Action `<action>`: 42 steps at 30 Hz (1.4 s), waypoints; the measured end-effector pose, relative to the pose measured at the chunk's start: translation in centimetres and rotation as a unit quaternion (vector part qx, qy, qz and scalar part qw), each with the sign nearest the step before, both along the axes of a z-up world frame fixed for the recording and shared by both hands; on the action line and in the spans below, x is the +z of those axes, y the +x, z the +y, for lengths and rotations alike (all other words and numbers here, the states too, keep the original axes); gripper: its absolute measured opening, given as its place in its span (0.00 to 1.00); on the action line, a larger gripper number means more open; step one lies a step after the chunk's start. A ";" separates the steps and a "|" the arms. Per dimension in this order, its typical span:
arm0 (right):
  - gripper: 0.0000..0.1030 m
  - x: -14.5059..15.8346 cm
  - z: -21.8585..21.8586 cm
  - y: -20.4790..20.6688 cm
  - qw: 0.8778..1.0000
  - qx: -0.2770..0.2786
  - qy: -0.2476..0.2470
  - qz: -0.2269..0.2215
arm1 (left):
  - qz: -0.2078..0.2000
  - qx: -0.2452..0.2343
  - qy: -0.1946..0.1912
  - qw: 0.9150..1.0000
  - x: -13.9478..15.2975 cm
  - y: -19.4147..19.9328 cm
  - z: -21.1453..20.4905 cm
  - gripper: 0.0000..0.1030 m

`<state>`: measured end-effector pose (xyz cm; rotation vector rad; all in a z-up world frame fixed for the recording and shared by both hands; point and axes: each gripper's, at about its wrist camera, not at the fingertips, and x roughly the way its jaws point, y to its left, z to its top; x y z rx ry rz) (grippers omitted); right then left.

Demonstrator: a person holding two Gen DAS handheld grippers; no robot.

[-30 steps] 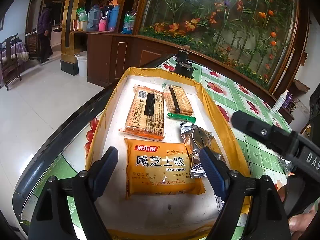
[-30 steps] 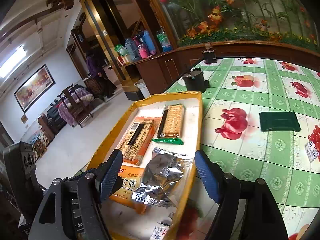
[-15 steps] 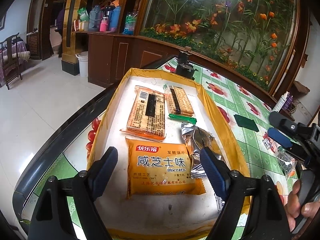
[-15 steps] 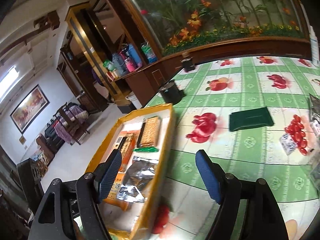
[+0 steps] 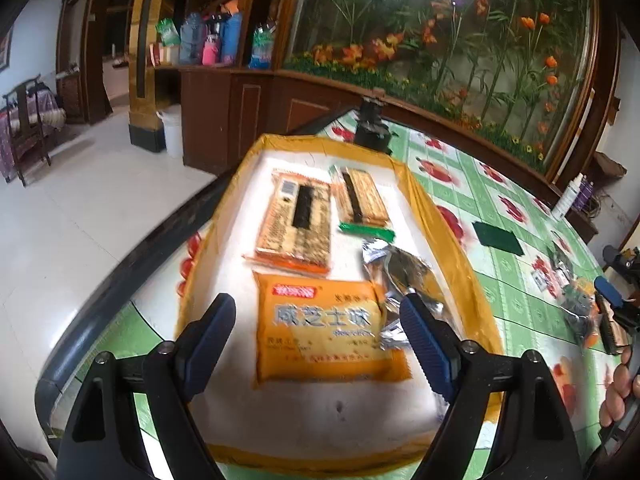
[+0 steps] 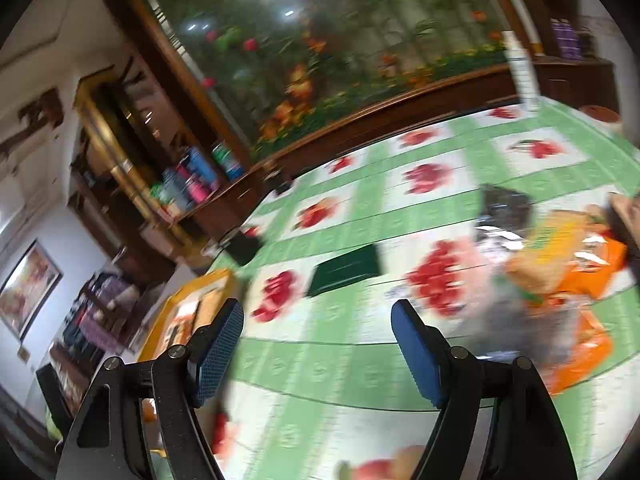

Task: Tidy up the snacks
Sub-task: 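Move both grippers back toward the snack pile, then grasp the small white blue-patterned box with the left gripper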

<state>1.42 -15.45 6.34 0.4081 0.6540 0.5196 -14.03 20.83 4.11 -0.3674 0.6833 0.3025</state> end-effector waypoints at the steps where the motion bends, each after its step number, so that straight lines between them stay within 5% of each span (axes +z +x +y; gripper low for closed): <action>1: 0.78 0.0 -1.0 0.1 1.000 -0.010 0.002 0.001 | -0.002 -0.002 -0.007 1.000 0.2 0.0 -0.1 0.81; 13: 0.78 -0.9 -11.4 0.5 0.991 -0.115 0.061 0.039 | 0.012 -0.124 0.007 0.992 4.7 4.4 -9.5 0.81; 20: 0.78 -1.5 -12.7 0.3 0.988 -0.119 0.077 0.058 | 0.089 -0.194 -0.060 0.975 3.0 12.3 -16.6 0.80; 25: 0.78 -1.7 -12.3 0.1 0.989 -0.111 0.073 0.063 | 0.147 -0.196 -0.115 0.963 0.3 18.9 -19.6 0.55; 30: 0.78 -1.9 -12.2 0.2 0.989 -0.108 0.072 0.068 | 0.173 -0.190 -0.144 0.956 -1.6 22.7 -21.3 0.54; 34: 0.78 -2.1 -12.0 0.4 0.989 -0.107 0.071 0.076 | 0.164 -0.200 -0.134 0.957 -1.4 24.3 -23.2 0.51; 35: 0.78 -2.2 -12.0 0.5 0.989 -0.107 0.071 0.078 | 0.167 -0.200 -0.126 0.957 -1.5 24.7 -23.7 0.45; 37: 0.78 -2.4 -12.0 0.6 0.989 -0.108 0.069 0.080 | 0.184 -0.207 -0.112 0.954 -2.3 25.3 -24.7 0.18; 42: 0.78 -2.6 -12.3 0.9 0.987 -0.117 0.066 0.085 | 0.168 -0.224 -0.094 0.955 -2.5 24.0 -24.4 0.17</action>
